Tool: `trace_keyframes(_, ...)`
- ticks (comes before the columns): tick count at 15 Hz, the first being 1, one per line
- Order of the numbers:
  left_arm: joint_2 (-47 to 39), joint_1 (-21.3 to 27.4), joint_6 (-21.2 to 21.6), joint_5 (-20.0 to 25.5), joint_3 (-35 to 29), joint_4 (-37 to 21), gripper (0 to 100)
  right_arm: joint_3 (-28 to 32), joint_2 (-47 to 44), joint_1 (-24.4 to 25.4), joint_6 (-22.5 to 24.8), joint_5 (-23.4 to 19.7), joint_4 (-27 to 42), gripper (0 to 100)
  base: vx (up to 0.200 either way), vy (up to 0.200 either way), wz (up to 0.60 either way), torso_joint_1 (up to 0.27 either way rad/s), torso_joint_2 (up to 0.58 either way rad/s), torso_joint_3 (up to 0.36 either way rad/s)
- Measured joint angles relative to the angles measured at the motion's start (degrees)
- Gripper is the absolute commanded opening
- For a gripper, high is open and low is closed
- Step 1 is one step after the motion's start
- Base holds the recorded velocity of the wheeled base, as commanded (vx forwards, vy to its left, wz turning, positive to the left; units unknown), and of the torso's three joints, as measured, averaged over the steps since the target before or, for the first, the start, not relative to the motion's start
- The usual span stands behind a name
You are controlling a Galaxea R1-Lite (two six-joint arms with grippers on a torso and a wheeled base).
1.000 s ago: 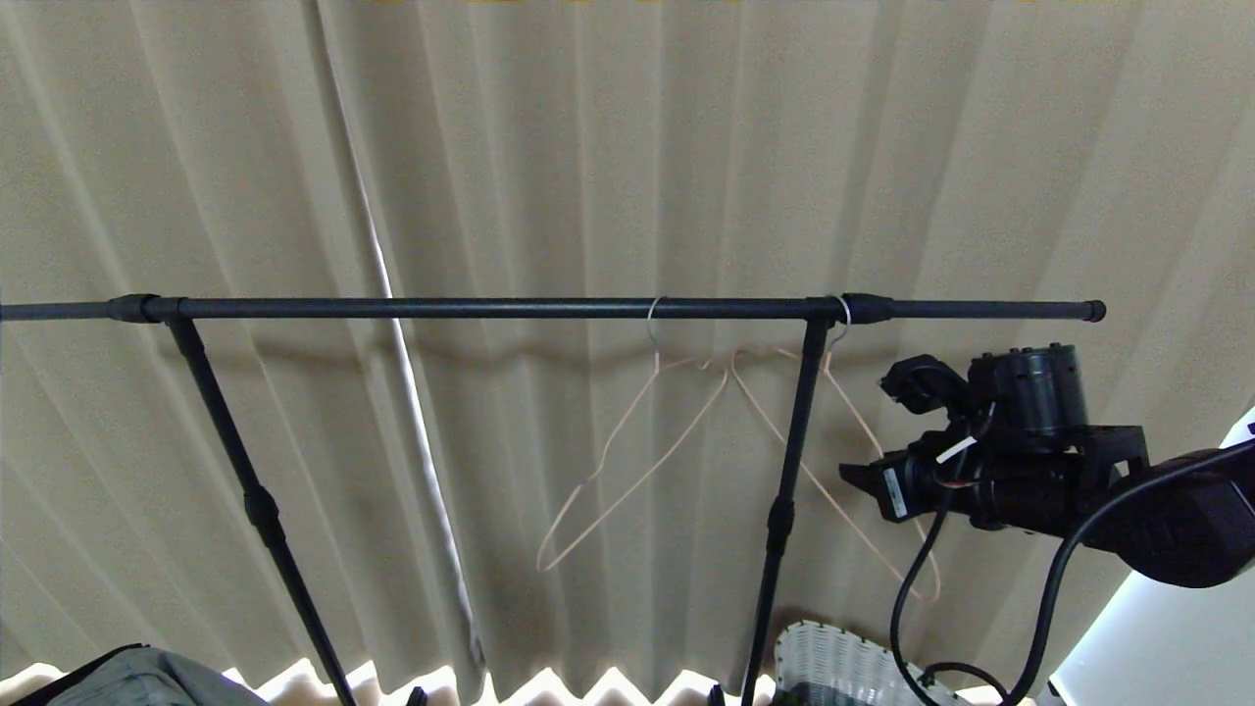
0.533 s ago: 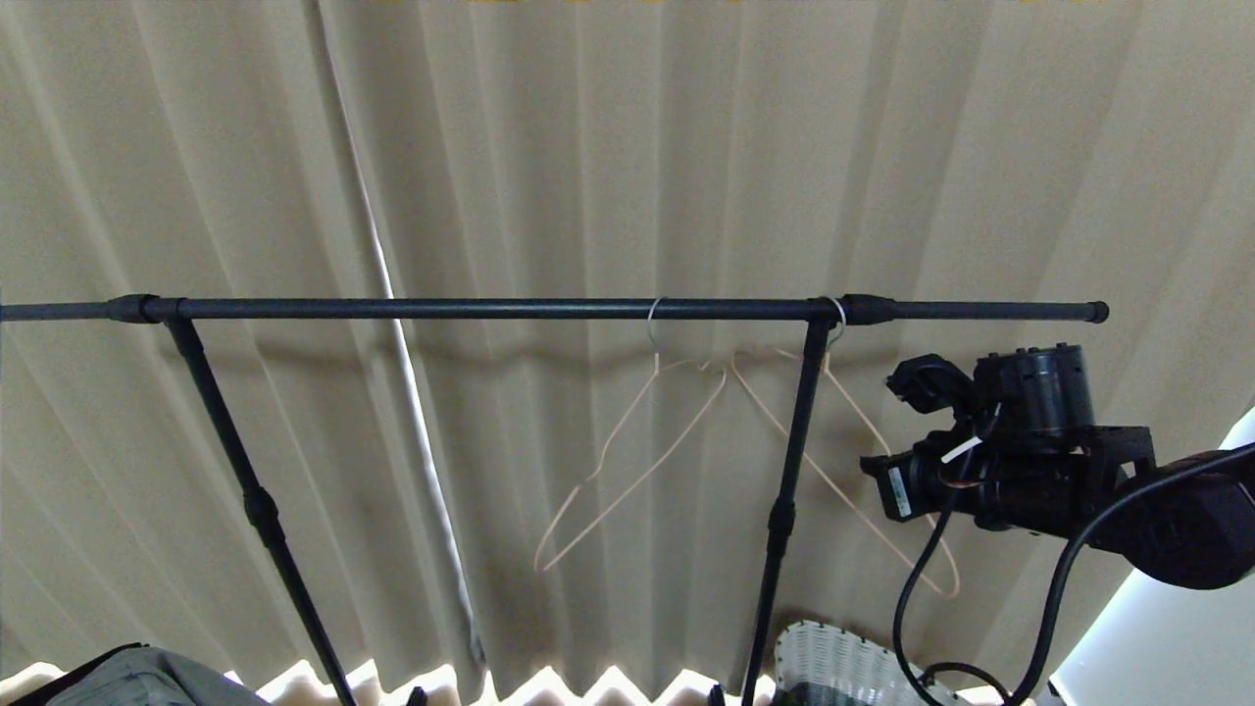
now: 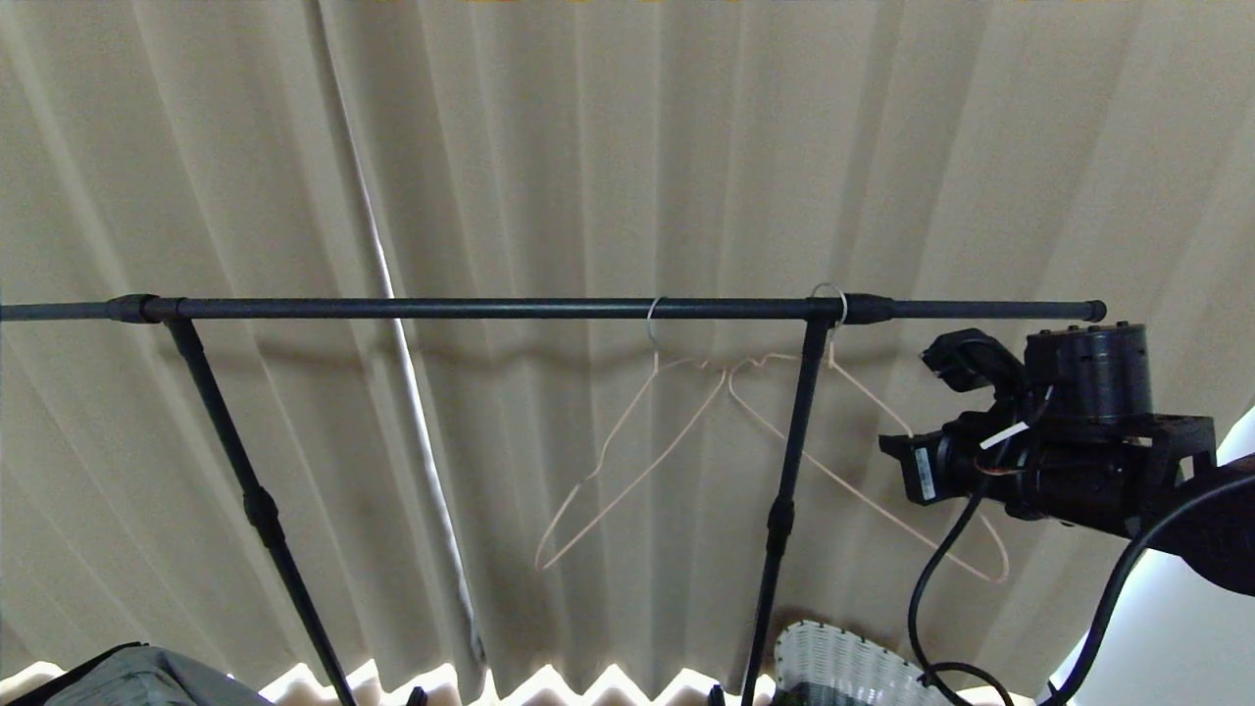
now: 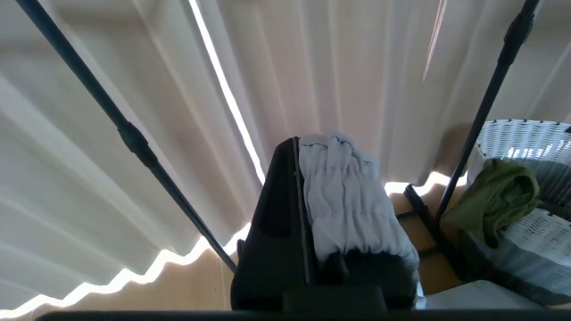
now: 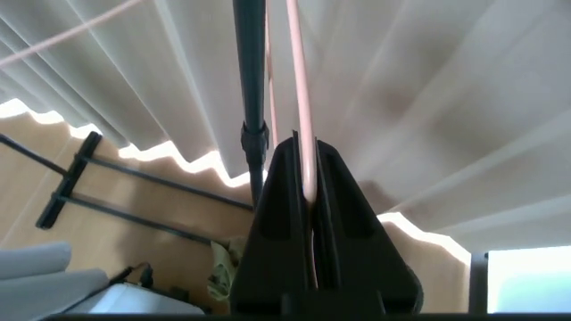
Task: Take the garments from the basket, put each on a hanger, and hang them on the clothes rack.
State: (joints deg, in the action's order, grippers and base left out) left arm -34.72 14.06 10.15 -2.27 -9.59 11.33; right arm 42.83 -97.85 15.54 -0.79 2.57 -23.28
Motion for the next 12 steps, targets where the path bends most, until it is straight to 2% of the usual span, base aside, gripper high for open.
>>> trace_keyframes(6,0.0,0.0,0.0,0.0,0.0,0.0,0,-1.4,4.1,-0.1,-0.2,0.1,0.0,0,0.000,0.000,0.00,0.000,0.00,0.000)
trace_keyframes(12,0.3,0.0,0.1,0.0,0.3,0.0,0,-8.7,11.6,-0.7,-0.2,0.2,0.0,0,0.000,0.000,0.00,0.000,0.00,0.000)
